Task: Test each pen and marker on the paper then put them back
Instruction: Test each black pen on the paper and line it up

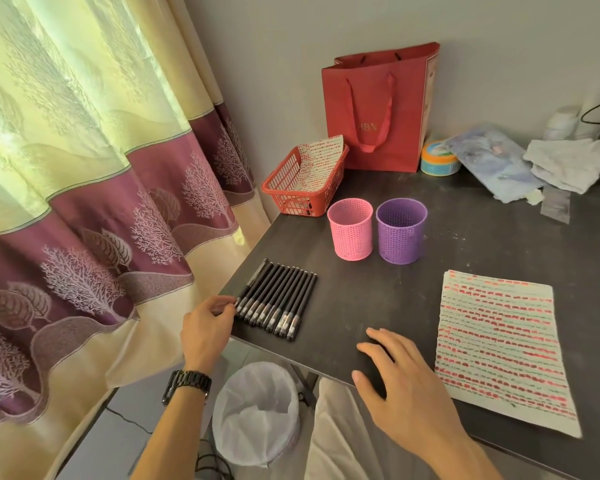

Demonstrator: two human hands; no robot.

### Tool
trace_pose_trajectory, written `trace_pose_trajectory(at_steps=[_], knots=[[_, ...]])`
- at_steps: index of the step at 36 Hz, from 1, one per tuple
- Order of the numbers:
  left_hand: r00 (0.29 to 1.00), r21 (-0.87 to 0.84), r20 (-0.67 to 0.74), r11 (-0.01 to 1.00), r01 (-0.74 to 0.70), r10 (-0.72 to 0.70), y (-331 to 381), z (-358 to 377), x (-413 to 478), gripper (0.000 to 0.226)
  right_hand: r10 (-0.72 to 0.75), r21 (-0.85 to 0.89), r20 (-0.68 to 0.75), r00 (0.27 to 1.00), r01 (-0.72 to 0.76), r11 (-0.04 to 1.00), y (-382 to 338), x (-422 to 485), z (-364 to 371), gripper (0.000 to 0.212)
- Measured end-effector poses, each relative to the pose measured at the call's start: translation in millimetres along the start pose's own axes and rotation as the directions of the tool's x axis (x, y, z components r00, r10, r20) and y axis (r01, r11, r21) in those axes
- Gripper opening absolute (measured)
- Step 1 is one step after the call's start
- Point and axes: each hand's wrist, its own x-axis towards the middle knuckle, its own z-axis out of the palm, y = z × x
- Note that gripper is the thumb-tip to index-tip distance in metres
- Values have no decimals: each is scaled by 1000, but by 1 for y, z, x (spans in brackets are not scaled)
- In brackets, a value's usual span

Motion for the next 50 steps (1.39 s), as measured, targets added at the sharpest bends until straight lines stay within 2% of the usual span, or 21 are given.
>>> trace_pose_trajectory(at_steps=[6,9,12,14,16,18,20,22,25,28,31,34,40,47,50], knots=[[1000,5,9,1000,-20,20,9,-5,-4,17,-4,4,3,1000,4,1000,-2,0,-1,51],[994,50,-24,993,-105,106,20,-5,-14,19,18,14,49,999,-18,1000,-4,3,-2,54],[982,113,12,976,-188,188,37,3,-30,25,37,64,115,993,-45,997,-6,5,-6,50],[972,149,49,961,-235,230,56,16,-43,27,49,158,161,986,-74,985,-5,8,-16,43],[958,140,85,948,-285,275,76,30,-57,28,92,322,205,974,-156,934,-3,13,-34,36],[919,85,138,921,-381,368,94,46,-75,28,156,493,176,972,-224,841,3,16,-59,30],[850,7,183,864,-503,493,111,63,-94,30,227,564,109,968,-249,788,16,15,-86,21],[769,-79,227,798,-597,598,127,80,-113,33,295,522,44,955,-273,808,38,11,-112,14],[685,-133,354,759,-637,637,151,106,-133,31,419,402,-95,903,-350,846,80,-2,-146,14],[592,-160,463,720,-676,659,165,130,-144,37,555,287,-238,797,-488,824,122,-13,-169,10],[541,-155,507,688,-709,671,170,146,-148,49,621,104,-354,699,-631,769,155,-18,-187,15],[530,-94,526,665,-741,665,163,154,-146,57,620,-129,-393,679,-709,693,176,-20,-199,22],[520,-88,534,655,-750,667,158,158,-144,54,543,-429,-360,758,-652,625,189,-3,-210,33],[534,-66,544,668,-742,647,161,156,-147,53,580,-621,-304,755,-619,481,194,16,-204,39],[538,-57,555,674,-736,635,162,157,-147,54,623,-630,-264,736,-621,467,198,19,-201,37]])
